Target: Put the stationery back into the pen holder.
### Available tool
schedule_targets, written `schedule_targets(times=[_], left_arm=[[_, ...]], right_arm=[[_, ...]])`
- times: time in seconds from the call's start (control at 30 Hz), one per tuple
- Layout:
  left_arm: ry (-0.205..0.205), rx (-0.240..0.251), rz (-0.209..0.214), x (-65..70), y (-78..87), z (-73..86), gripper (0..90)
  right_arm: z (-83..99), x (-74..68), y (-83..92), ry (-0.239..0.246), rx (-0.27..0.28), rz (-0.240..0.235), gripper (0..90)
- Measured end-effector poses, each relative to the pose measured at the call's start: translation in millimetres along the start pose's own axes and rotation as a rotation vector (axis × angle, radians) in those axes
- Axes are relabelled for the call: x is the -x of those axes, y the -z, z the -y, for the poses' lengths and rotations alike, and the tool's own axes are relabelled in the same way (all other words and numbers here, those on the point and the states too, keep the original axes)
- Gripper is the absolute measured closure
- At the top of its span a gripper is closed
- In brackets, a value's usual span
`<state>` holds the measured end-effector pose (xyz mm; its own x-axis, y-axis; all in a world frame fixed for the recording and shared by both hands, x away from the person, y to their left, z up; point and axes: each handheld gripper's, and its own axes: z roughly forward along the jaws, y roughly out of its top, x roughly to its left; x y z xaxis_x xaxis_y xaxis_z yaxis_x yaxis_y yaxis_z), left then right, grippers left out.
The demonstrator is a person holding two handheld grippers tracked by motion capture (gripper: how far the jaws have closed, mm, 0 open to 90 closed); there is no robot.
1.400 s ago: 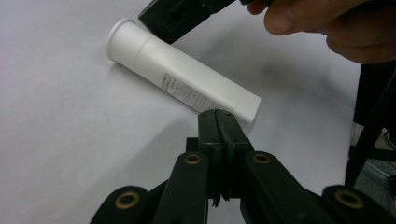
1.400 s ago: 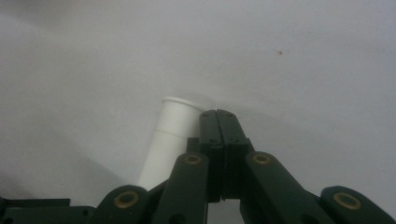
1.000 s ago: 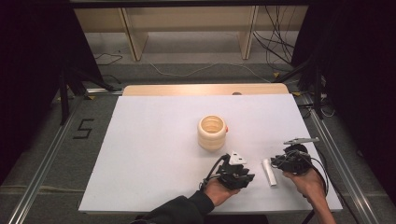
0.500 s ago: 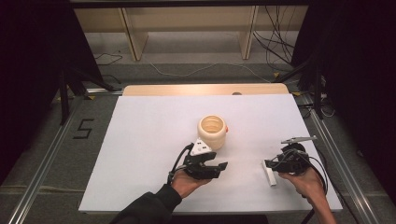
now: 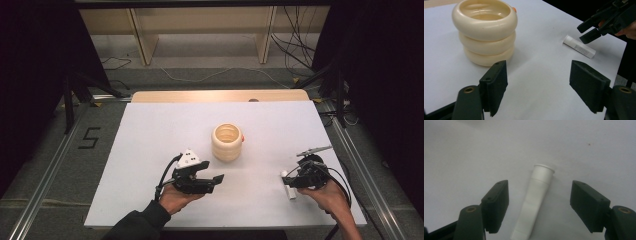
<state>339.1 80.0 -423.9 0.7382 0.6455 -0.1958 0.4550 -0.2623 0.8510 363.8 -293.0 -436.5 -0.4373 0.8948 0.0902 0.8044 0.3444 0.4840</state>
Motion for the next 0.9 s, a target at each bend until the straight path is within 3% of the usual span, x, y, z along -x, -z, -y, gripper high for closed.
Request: schedule_targets(times=[0.2,0.37,0.5,0.9], left_arm=[[-0.007,0.027,-0.029,-7.3,19.0,2.5,25.7],[-0.008,0.014,-0.052,-13.3,28.6,10.0,23.2],[0.010,0.015,-0.068,-17.7,35.9,16.7,22.2],[0.040,0.049,-0.080,-27.1,55.5,26.0,21.3]], right_arm=[[0.2,-4.0,-2.9,0.020,-0.025,0.004,30.2],[-0.1,-8.4,-7.1,0.036,-0.070,0.000,30.1],[-0.2,-11.3,-10.8,0.045,-0.109,0.009,30.3],[-2.4,-15.4,-15.5,0.065,-0.160,0.025,33.8]])
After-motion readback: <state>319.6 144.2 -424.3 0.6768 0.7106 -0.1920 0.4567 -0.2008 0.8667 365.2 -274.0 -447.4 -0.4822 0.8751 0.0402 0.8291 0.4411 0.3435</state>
